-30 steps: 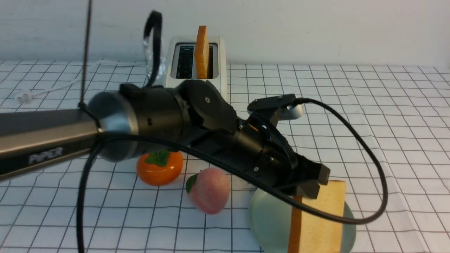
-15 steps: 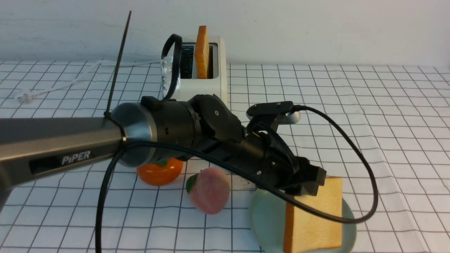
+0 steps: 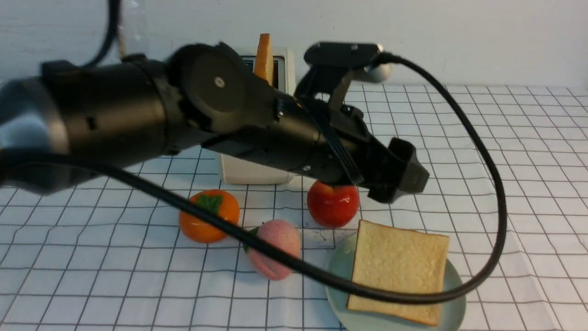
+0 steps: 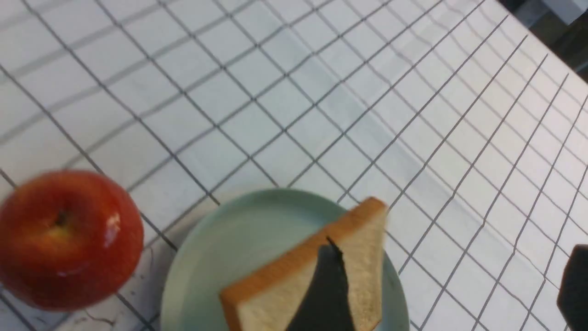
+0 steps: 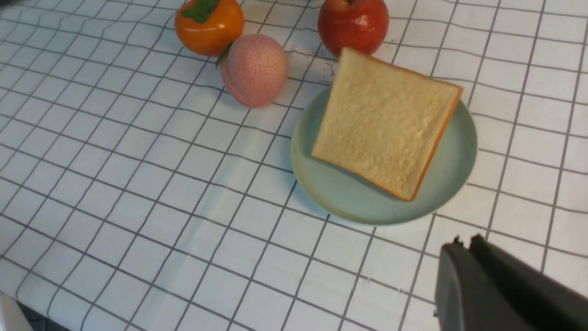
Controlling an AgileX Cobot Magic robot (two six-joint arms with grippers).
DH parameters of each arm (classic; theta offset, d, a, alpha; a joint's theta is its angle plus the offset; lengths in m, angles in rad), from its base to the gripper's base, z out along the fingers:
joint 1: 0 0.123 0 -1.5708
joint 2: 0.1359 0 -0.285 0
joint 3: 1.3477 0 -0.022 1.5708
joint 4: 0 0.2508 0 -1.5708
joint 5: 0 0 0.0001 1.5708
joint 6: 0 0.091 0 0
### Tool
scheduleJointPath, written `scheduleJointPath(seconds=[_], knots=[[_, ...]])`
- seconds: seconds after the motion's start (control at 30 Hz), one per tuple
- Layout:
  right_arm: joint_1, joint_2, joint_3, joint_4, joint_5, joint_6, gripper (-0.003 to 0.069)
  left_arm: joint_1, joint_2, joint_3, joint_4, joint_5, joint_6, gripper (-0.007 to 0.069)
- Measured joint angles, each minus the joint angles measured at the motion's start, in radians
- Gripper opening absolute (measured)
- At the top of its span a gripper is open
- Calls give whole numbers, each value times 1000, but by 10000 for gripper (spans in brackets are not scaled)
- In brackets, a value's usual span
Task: Take toasted bread from bread machine on white checkered table place on plate.
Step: 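Place the slice of bread on the plate with the left gripper, then grasp the toast slice in the toaster and pull it up out of the slot with the right gripper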
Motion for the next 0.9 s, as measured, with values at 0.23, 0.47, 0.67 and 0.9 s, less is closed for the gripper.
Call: scheduleJointPath(seconds=[0.23,0.47,0.67,0.9], knots=[[0,68,0,47,-1,-1,21,0,-236,0,169,95,-94,118],[0,277,-44,192,-39,-117,22,0,-421,45,463,206,-426,-13],[40,530,-160,282,-75,-201,22,0,-673,237,780,247,-777,-13],[317,832,-403,203,-218,-186,22,0,-988,409,992,321,-1044,-13]])
